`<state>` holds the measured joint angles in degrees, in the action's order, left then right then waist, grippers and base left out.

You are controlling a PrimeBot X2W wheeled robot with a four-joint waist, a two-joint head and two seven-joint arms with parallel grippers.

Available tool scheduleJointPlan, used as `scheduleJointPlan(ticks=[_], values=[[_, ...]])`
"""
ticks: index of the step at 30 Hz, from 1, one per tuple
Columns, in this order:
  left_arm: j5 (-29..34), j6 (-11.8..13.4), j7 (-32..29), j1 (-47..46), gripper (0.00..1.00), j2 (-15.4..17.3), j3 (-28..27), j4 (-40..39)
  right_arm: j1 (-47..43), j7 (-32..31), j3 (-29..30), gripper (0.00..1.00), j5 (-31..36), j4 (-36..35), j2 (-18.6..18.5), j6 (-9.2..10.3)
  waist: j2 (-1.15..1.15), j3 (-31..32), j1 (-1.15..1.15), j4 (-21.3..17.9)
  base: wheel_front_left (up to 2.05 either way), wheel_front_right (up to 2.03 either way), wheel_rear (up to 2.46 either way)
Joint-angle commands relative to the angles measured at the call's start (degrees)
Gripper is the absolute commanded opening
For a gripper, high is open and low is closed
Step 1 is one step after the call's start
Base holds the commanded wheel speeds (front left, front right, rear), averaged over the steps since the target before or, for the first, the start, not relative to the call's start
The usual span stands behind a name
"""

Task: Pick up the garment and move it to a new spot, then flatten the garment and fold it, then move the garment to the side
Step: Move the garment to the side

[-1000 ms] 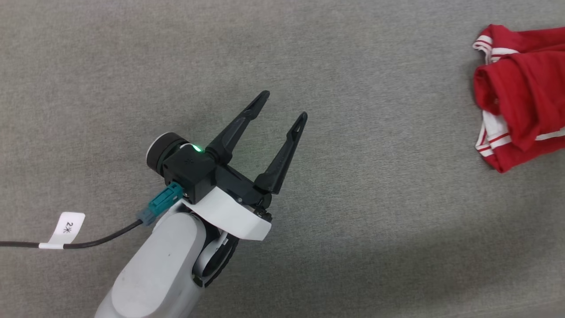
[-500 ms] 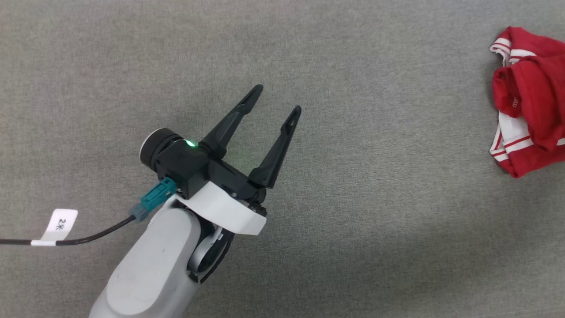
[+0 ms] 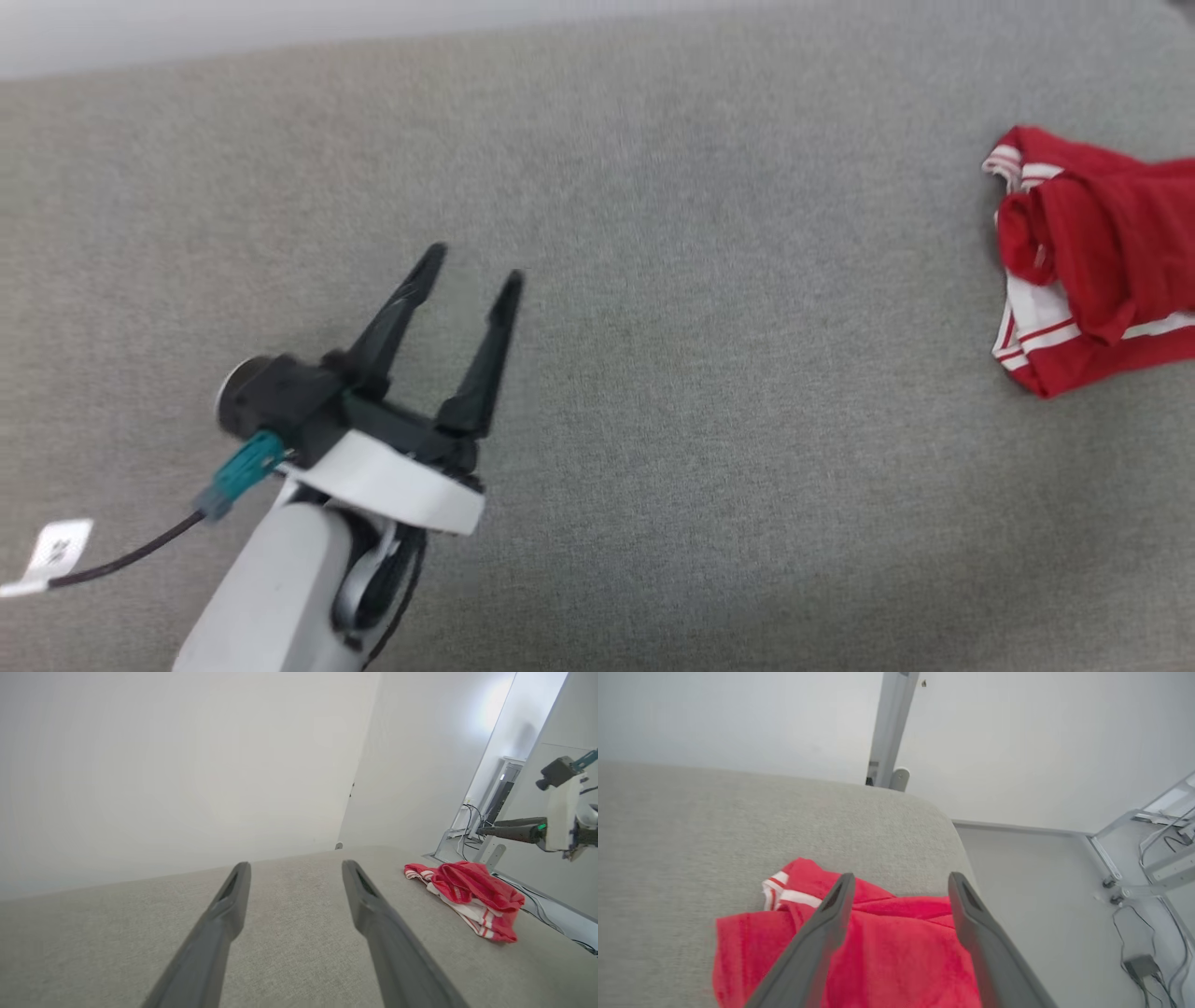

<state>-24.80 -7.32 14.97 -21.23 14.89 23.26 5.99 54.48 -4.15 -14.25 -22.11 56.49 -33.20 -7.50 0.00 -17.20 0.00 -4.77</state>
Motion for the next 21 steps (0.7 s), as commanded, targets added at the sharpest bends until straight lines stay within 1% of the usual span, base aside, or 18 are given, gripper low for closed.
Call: scheduleJointPlan(ticks=[1, 6, 8, 10, 16, 21], values=[[-0.04, -0.20, 0.28, 1.40, 1.00, 0.26, -1.25, -0.08, -1.38, 1.76, -0.20, 1.00, -0.65, -0.94, 0.98, 0.01, 0.00, 2.05, 0.00, 0.42, 0.00, 0.00, 0.00], [0.08, -0.20, 0.27, 5.14, 1.00, 0.11, -5.27, -0.12, -5.69, 7.03, -0.57, 1.00, -2.76, -4.04, 3.43, 0.02, 0.00, 5.30, 0.00, 1.31, 0.00, 0.00, 0.00], [1.25, -0.19, 0.27, 7.38, 1.00, -0.01, -7.58, -0.06, -8.95, 9.66, -0.65, 1.00, -3.59, -6.09, 5.07, 0.01, 0.00, 7.20, 0.00, 1.85, 0.00, 0.00, 0.00], [2.09, -0.20, 0.27, 8.62, 1.00, -0.28, -8.92, -0.14, -11.41, 11.32, -0.93, 1.00, -3.39, -7.71, 5.64, 0.01, 0.00, 8.37, 0.00, 2.39, 0.00, 0.00, 0.00], [3.51, -0.20, 0.27, 13.30, 1.00, -1.32, -12.99, -0.99, -19.26, 14.88, 0.98, 1.00, -3.15, -12.27, 7.92, 0.01, 0.00, 12.00, 0.00, 4.19, 0.00, 0.00, 0.00], [5.15, -0.20, 0.27, 17.71, 1.00, -2.20, -16.42, -1.14, -26.31, 16.95, 4.53, 1.00, -2.17, -16.69, 9.89, 0.01, 0.00, 15.15, 0.00, 5.99, 0.00, 0.00, 0.00]])
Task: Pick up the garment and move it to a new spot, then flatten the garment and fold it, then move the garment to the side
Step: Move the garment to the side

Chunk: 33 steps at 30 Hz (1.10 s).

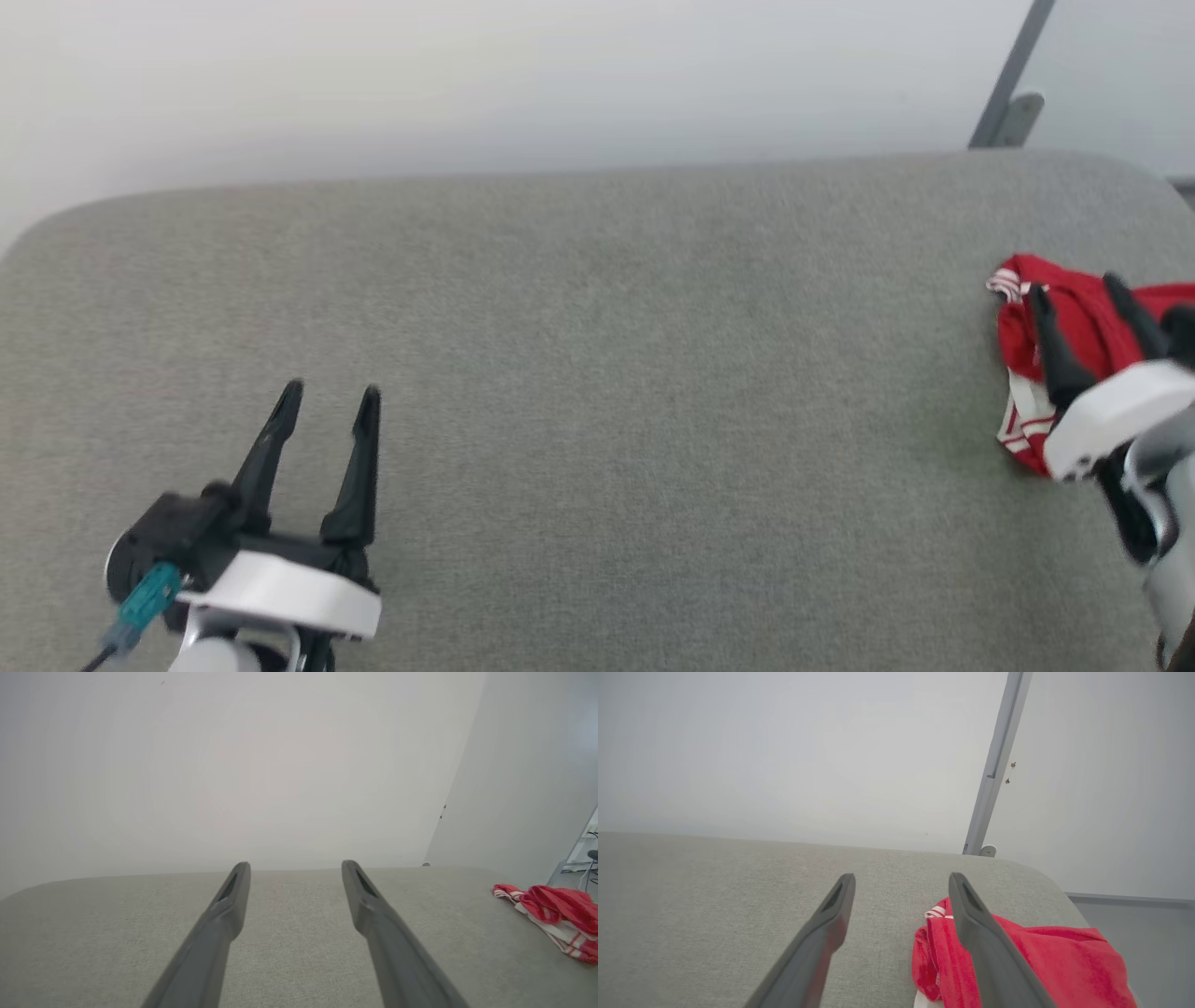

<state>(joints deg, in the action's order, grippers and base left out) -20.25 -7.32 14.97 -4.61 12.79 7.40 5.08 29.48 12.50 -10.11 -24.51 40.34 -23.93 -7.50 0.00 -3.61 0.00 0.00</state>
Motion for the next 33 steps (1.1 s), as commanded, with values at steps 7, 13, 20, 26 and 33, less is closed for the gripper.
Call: scheduleJointPlan(ticks=[7, 13, 20, 26, 33], values=[[2.11, -0.20, 0.27, 7.40, 1.00, -1.38, -5.01, -1.04, -11.31, 1.85, 4.95, 1.00, 3.86, -8.29, 4.43, 0.01, 0.00, 5.04, 0.00, 3.12, 0.00, 0.00, 0.00], [2.49, -0.20, 0.27, 11.00, 1.00, -2.34, -6.79, -1.65, -18.22, 2.38, 8.95, 1.00, 6.73, -14.07, 7.46, 0.01, 0.00, 6.52, 0.00, 4.11, 0.00, 0.00, 0.00], [2.76, -0.21, 0.27, 14.43, 1.00, -2.98, -8.92, -2.36, -25.97, 2.57, 12.37, 1.00, 8.59, -20.22, 11.67, 0.01, 0.00, 8.26, 0.00, 4.48, 0.00, 0.00, 0.00], [3.76, -0.20, 0.27, 16.65, 1.00, -3.20, -9.83, -3.14, -31.71, 2.65, 14.29, 1.00, 9.28, -24.57, 14.33, 0.01, 0.00, 9.24, 0.00, 4.29, 0.00, 0.00, 0.00], [3.18, -0.21, 0.27, 18.28, 1.00, -3.69, -9.93, -3.40, -36.25, 2.66, 14.85, 1.00, 9.87, -28.23, 16.76, 0.01, 0.00, 9.61, 0.00, 3.69, 0.00, 0.00, 0.00]])
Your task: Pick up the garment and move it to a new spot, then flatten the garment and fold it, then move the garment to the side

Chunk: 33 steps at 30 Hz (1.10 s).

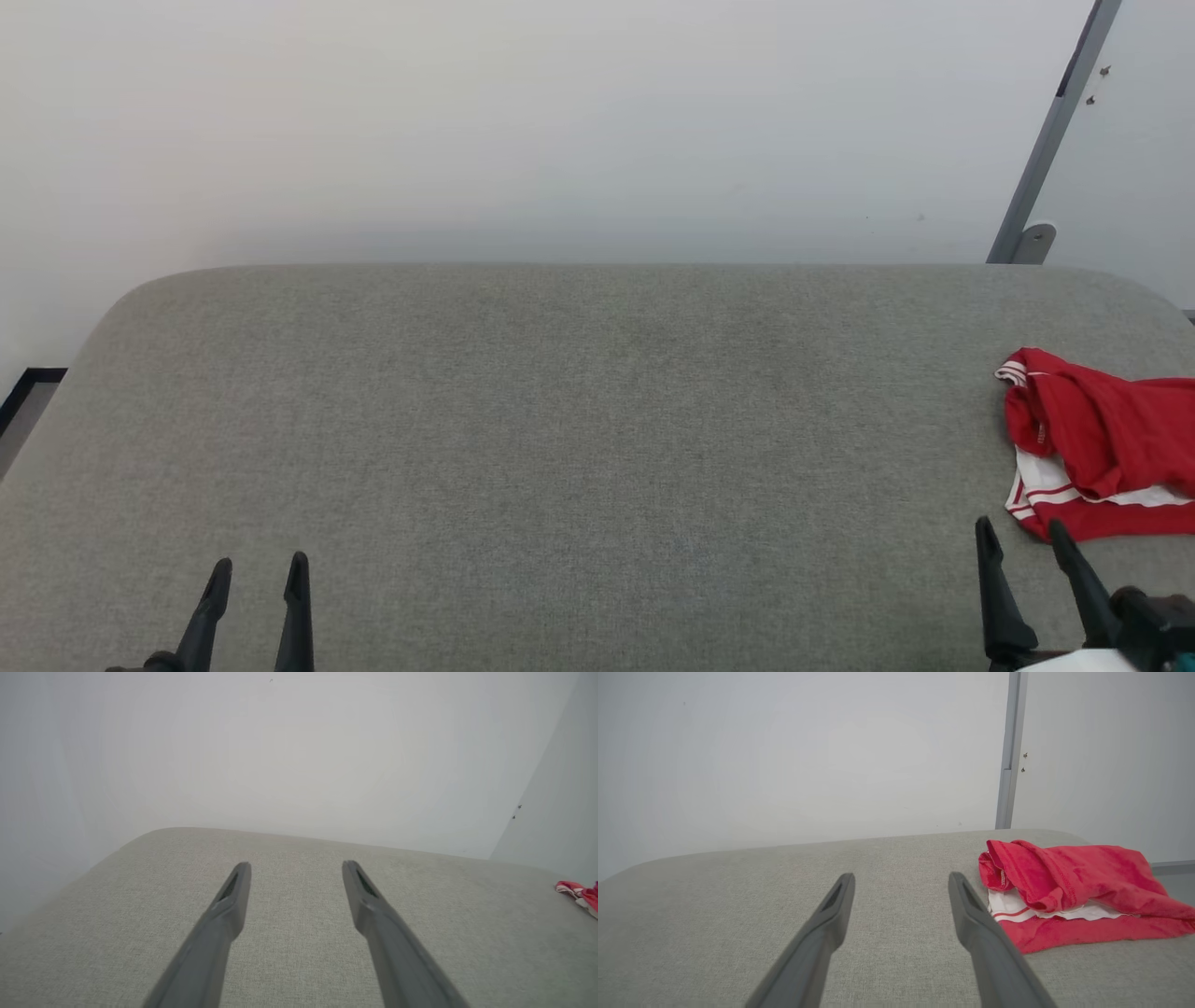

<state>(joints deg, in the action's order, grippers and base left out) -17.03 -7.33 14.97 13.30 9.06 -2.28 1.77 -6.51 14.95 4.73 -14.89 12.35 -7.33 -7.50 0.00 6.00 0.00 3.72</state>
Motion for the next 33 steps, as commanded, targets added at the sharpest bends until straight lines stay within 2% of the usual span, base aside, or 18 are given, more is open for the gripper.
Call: scheduleJointPlan(ticks=[1, 14, 33], values=[[-0.10, -0.19, 0.27, 0.64, 1.00, 0.08, -0.03, -0.06, -0.59, 0.22, -0.05, 1.00, 0.16, -0.72, 0.41, 0.01, 0.00, 0.03, 0.00, -0.14, 0.00, 0.00, 0.00], [0.41, -0.19, 0.27, 0.92, 1.00, 0.19, 1.16, 0.62, -3.00, 0.21, -0.20, 1.00, 0.52, -3.81, 1.46, 0.01, 0.00, 0.00, 0.00, -0.64, 0.00, 0.00, 0.00], [0.55, -0.20, 0.27, -0.24, 1.00, -0.08, 2.47, 0.13, -3.24, 0.22, -0.37, 1.00, 1.22, -3.99, 2.00, 0.01, 0.00, 0.16, 0.00, -0.33, 0.00, 0.00, 0.00]])
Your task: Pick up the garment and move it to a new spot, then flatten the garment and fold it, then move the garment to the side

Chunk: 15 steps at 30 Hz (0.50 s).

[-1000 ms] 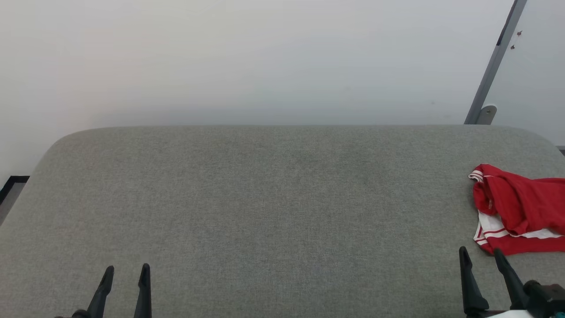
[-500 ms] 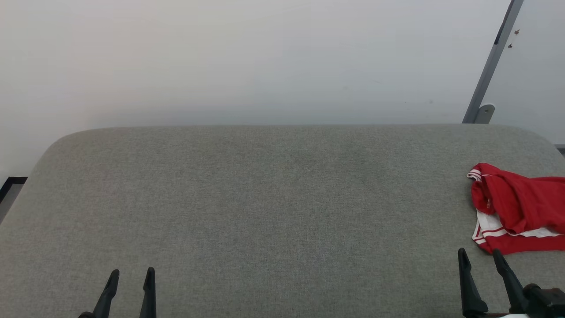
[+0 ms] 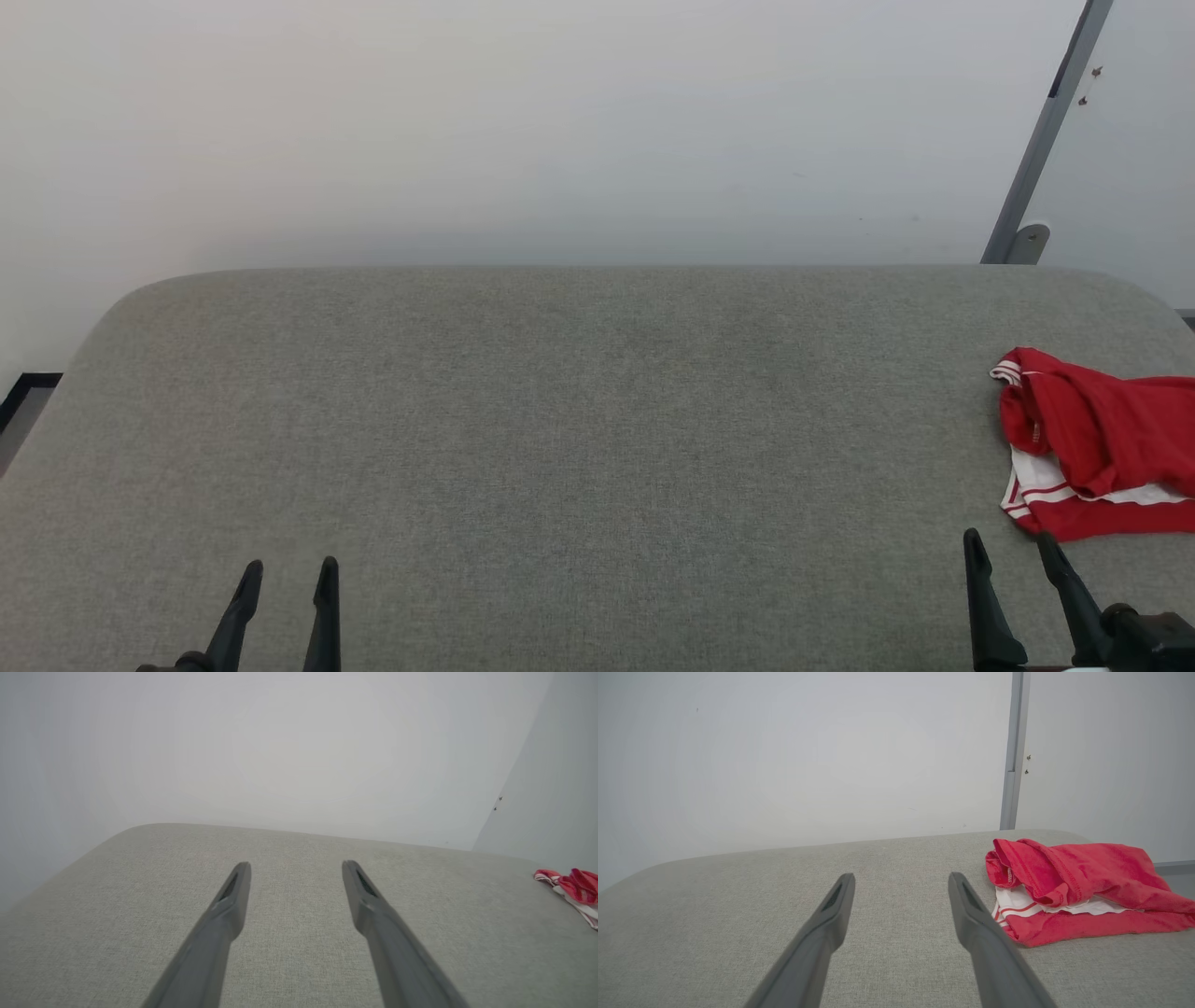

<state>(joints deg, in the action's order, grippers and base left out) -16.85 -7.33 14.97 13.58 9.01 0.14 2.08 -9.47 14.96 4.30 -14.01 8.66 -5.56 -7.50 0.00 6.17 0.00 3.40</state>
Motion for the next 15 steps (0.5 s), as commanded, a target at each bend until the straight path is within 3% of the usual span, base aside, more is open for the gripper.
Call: scheduleJointPlan(ticks=[1, 4, 5, 9, 15], values=[[0.35, -0.19, 0.27, -0.61, 1.00, -0.04, 0.27, -0.24, -0.22, 0.21, 0.04, 1.00, 0.33, -0.31, 0.23, 0.01, 0.00, -0.02, 0.00, -0.03, 0.00, 0.00, 0.00], [0.59, -0.19, 0.27, -0.80, 1.00, -0.18, 0.11, -0.47, -0.17, 0.21, 0.07, 1.00, 0.40, -0.21, 0.23, 0.01, 0.00, -0.04, 0.00, -0.10, 0.00, 0.00, 0.00], [0.29, 0.00, 0.00, -0.27, 0.00, -0.19, 0.16, -0.35, 0.01, 0.00, 0.02, 0.00, 0.00, -0.02, 0.03, 0.00, 0.00, -0.04, 0.00, -0.09, 0.00, 0.00, 0.00], [-0.51, 0.03, -0.26, 0.23, 0.00, -0.74, 0.42, 1.46, -0.41, -0.35, -0.04, 0.00, -0.77, 1.83, 0.32, 0.00, 0.00, -0.08, 0.00, -0.11, 0.00, 0.00, 0.00], [-8.11, 0.05, -2.13, -1.73, 0.00, -1.06, -0.04, 2.38, 1.34, -2.58, 0.35, 0.00, -8.32, 2.26, 0.54, 0.00, 0.00, -0.43, 0.00, -0.30, 0.00, 0.00, 0.00]])
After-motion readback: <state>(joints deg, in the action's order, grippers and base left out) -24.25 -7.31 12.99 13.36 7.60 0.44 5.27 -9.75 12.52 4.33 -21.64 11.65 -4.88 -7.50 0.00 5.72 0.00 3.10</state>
